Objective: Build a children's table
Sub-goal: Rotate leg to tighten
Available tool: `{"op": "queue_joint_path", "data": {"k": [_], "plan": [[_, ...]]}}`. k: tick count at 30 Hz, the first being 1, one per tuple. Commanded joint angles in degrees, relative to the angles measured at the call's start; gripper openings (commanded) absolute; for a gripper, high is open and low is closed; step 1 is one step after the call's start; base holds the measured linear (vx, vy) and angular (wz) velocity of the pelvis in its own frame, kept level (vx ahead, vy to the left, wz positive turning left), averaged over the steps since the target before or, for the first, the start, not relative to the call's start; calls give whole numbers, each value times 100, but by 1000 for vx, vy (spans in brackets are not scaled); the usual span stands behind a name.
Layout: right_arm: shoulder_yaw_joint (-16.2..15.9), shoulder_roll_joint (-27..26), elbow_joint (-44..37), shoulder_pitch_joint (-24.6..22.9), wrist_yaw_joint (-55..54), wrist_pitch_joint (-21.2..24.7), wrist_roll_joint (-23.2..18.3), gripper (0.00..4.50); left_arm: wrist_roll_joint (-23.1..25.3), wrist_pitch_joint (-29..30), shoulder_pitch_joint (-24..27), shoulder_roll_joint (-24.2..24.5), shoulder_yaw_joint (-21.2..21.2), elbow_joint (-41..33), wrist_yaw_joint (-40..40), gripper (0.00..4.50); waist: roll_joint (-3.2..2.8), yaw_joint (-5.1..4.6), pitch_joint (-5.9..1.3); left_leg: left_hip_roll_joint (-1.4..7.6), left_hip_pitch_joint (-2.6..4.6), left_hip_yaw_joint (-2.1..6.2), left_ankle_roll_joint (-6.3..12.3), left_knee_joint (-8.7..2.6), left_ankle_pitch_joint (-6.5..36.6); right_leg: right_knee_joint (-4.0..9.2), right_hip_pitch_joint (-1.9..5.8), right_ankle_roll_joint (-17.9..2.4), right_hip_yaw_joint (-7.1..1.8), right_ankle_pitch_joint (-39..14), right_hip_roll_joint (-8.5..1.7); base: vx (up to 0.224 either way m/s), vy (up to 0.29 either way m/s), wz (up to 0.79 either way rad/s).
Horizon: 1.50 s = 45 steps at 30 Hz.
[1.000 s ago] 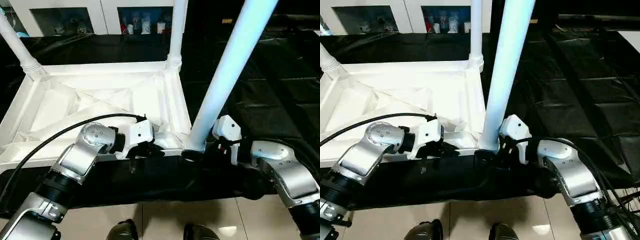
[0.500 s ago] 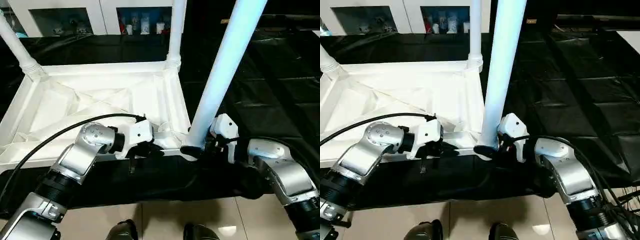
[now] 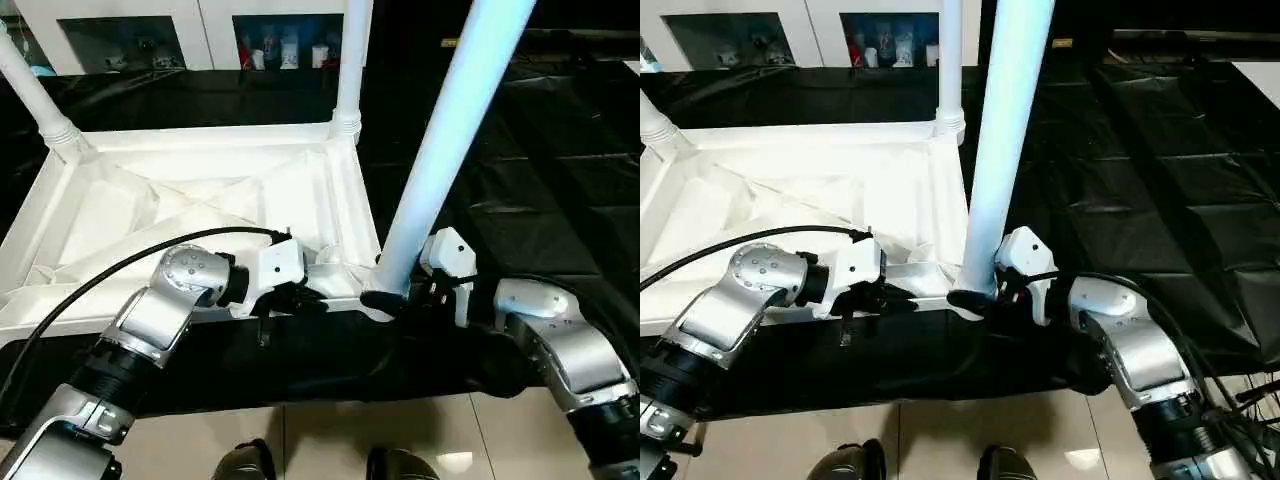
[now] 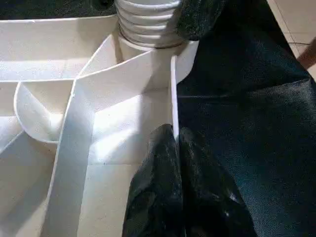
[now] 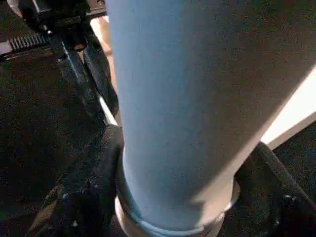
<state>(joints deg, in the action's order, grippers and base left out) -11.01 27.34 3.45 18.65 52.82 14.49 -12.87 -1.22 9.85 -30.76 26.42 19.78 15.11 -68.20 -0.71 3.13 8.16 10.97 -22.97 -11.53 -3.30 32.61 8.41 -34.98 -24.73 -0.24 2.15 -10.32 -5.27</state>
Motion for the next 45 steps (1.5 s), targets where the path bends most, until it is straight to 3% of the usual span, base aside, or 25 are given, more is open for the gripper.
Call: {"op": "queue_joint_path", "data": {"k": [1, 3, 4, 7, 8, 9, 10, 12, 13, 15, 16, 18, 20, 21, 22, 23, 26, 29, 31, 33, 35, 38, 41, 45], "plan": [[120, -209, 153, -108, -354, 145, -14, 269, 58, 74, 38, -194, -29, 313, 381, 0, 63, -13, -346, 187, 145, 83, 458, -366, 1359, 451, 270, -1265, -216, -1241, -231, 0, 0, 0], [495, -900, 586, -134, -1564, 369, 15, 269, 219, 351, -185, -567, -192, 798, 1185, 0, 68, -19, -324, 174, 154, 87, 350, -382, 1552, 497, 242, -1191, -216, -1605, -241, 0, 0, 0], [617, -1222, 807, -102, -2094, 419, 55, 269, 267, 497, -291, -736, -221, 988, 1456, 0, 47, -25, -318, 162, 195, 91, 167, -396, 1779, 552, 181, -1089, -218, -2073, -255, 0, 0, 0], [705, -1567, 1076, -5, -2666, 423, 143, 268, 364, 620, -438, -920, -198, 1204, 1731, 0, 56, -54, -290, 158, 168, 146, -14, -465, 1985, 569, 208, -894, -193, -2387, -247, 0, 0, 0], [789, -1929, 1458, 187, -3302, 402, 250, 268, 479, 773, -639, -1159, -161, 1449, 2068, 0, 34, -58, -281, 167, 190, 150, -20, -474, 2101, 586, 192, -828, -200, -2405, -253, 0, 0, 0], [789, -1929, 1458, 187, -3302, 402, 250, 268, 479, 773, -639, -1159, -161, 1449, 2068, 0, 46, -88, -257, 161, 190, 133, -22, -478, 2164, 613, 163, -821, -208, -2460, -244, 0, 0, 0], [811, -2017, 1560, 242, -3461, 397, 274, 268, 505, 806, -697, -1226, -156, 1521, 2161, 0, 28, -111, -212, 136, 232, 181, -124, -515, 2578, 670, 172, -687, -163, -3032, -268, 0, 0, 0], [892, -2364, 2088, 539, -4149, 389, 396, 268, 639, 971, -1016, -1532, -147, 1951, 2644, 0, 20, -137, -221, 136, 261, 214, -182, -552, 2684, 729, 179, -546, -155, -3322, -295, 0, 0, 0], [912, -2464, 2263, 643, -4355, 393, 432, 268, 690, 1050, -1123, -1625, -136, 2094, 2797, 0, 9, -148, -224, 136, 288, 217, -204, -553, 2720, 743, 157, -540, -151, -3334, -292, 0, 0, 0], [928, -2495, 2307, 673, -4400, 396, 422, 268, 708, 1064, -1151, -1646, -130, 2131, 2840, 0, 26, -144, -231, 138, 260, 237, -218, -583, 2662, 751, 204, -523, -136, -3064, -282, 0, 0, 0], [1016, -2647, 2514, 829, -4610, 419, 358, 268, 804, 1116, -1286, -1745, -101, 2312, 3062, 0, 28, -141, -228, 152, 277, 226, -186, -598, 2695, 753, 173, -537, -152, -2888, -269, 0, 0, 0], [1040, -2700, 2604, 915, -4672, 431, 354, 268, 842, 1122, -1340, -1779, -82, 2379, 3124, 0, 29, -150, -222, 140, 316, 227, -195, -600, 2926, 770, 147, -555, -149, -2916, -258, 0, 0, 0], [1087, -2805, 2780, 1100, -4654, 374, 415, 268, 912, 1021, -1415, -1841, -56, 2494, 3105, 0, 28, -158, -222, 146, 318, 245, -214, -620, 3040, 781, 161, -540, -135, -2912, -263, 0, 0, 0], [1112, -2840, 2795, 1129, -4630, 341, 426, 268, 929, 993, -1420, -1850, -48, 2510, 3073, 0, 30, -164, -214, 146, 282, 264, -211, -644, 3096, 794, 186, -519, -121, -2940, -279, 0, 0, 0], [1137, -2868, 2779, 1141, -4583, 307, 413, 268, 949, 945, -1418, -1846, -32, 2524, 3032, 0, 27, -161, -213, 148, 303, 269, -218, -647, 3158, 806, 167, -486, -125, -2990, -284, 0, 0, 0], [1155, -2890, 2749, 1142, -4512, 276, 362, 324, 966, 908, -1404, -1833, -14, 2522, 2989, 0, 29, -157, -216, 149, 311, 266, -211, -648, 3171, 816, 162, -483, -130, -2982, -286, 0, 0, 0], [1207, -2863, 2630, 1139, -4371, 59, 281, 340, 976, 884, -1308, -1724, 58, 2337, 2807, 0, 37, -149, -207, 154, 308, 261, -164, -651, 3193, 829, 145, -503, -146, -2978, -305, 0, 0, 0], [1193, -2764, 2466, 1139, -4186, -12, 244, 365, 965, 809, -1242, -1615, 104, 2224, 2678, 0, 56, -156, -236, 160, 206, 265, -103, -668, 2879, 776, 219, -551, -148, -2706, -309, 0, 0, 0], [1153, -2598, 2118, 1089, -3897, 20, 196, 390, 962, 724, -1164, -1482, 140, 2086, 2506, 0, 62, -129, -242, 162, 231, 208, -6, -647, 2596, 773, 185, -651, -182, -2417, -299, 0, 0, 0], [1117, -2439, 1812, 1016, -3642, 81, 165, 406, 957, 697, -1100, -1388, 128, 1965, 2386, 0, 74, -103, -242, 167, 240, 182, 45, -638, 2462, 770, 198, -690, -192, -2250, -290, 0, 0, 0], [898, -1910, 1100, 758, -2921, 338, 96, 421, 895, 587, -948, -1158, 86, 1694, 2089, 0, 95, -83, -259, 177, 188, 161, 206, -630, 1989, 709, 274, -789, -196, -1805, -278, 0, 0, 0], [590, -1123, 396, 413, -2030, 562, 72, 438, 699, 497, -722, -845, 58, 1298, 1678, 0, 113, -88, -276, 179, 166, 136, 346, -596, 1796, 695, 284, -877, -195, -1812, -283, 38, -21, 0], [527, -775, 152, 269, -1655, 532, 69, 445, 468, 378, -560, -715, 16, 1022, 1318, 0, 118, -77, -307, 176, 160, 102, 420, -533, 1518, 658, 278, -991, -217, -1567, -290, 74, -46, 1], [566, -87, -281, 15, -735, 535, -171, 445, 166, 58, -211, -312, 45, 541, 547, 0, 133, -62, -392, 140, 81, 60, 764, -393, 524, 415, 379, -1420, -207, 259, -222, 85, -37, -1]]}}
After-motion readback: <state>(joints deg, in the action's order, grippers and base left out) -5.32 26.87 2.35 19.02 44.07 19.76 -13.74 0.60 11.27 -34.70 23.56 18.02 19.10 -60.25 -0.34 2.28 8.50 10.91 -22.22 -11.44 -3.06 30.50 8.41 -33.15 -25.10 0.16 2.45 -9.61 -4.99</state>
